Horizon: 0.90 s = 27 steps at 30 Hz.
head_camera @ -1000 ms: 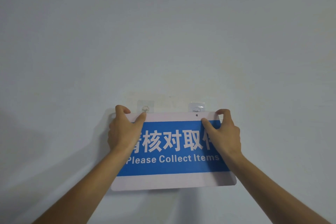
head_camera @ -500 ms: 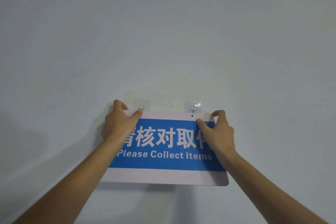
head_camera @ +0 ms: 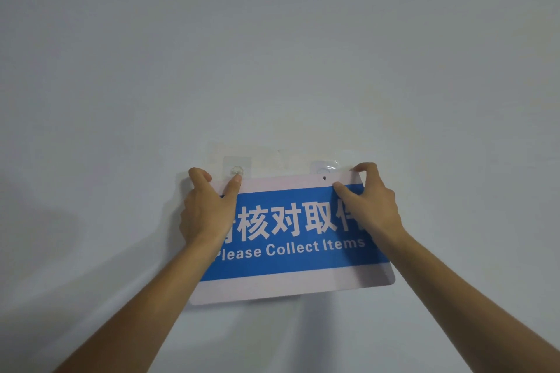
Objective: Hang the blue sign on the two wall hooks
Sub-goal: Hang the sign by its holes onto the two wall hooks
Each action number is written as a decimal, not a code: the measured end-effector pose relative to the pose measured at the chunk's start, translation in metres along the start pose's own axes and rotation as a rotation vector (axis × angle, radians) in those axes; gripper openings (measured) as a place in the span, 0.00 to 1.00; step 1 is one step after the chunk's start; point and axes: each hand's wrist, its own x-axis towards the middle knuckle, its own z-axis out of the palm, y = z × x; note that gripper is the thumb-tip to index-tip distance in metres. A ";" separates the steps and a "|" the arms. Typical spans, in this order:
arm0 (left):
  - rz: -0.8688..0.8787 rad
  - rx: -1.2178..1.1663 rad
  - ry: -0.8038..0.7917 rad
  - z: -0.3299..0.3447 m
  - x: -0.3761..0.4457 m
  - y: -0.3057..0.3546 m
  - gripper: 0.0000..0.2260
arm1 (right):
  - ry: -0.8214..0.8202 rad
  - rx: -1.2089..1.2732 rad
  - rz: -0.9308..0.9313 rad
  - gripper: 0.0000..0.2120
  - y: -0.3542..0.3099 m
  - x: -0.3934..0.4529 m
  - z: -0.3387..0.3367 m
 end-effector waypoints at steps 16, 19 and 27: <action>0.074 0.099 -0.004 -0.001 0.011 -0.002 0.25 | -0.061 0.007 0.033 0.23 0.017 -0.010 0.011; 0.113 0.098 0.020 0.000 0.006 -0.003 0.24 | 0.046 -0.089 -0.018 0.29 0.021 -0.011 0.016; 0.400 0.577 0.120 -0.014 0.022 -0.028 0.36 | 0.176 -0.368 -0.147 0.27 0.030 -0.014 0.019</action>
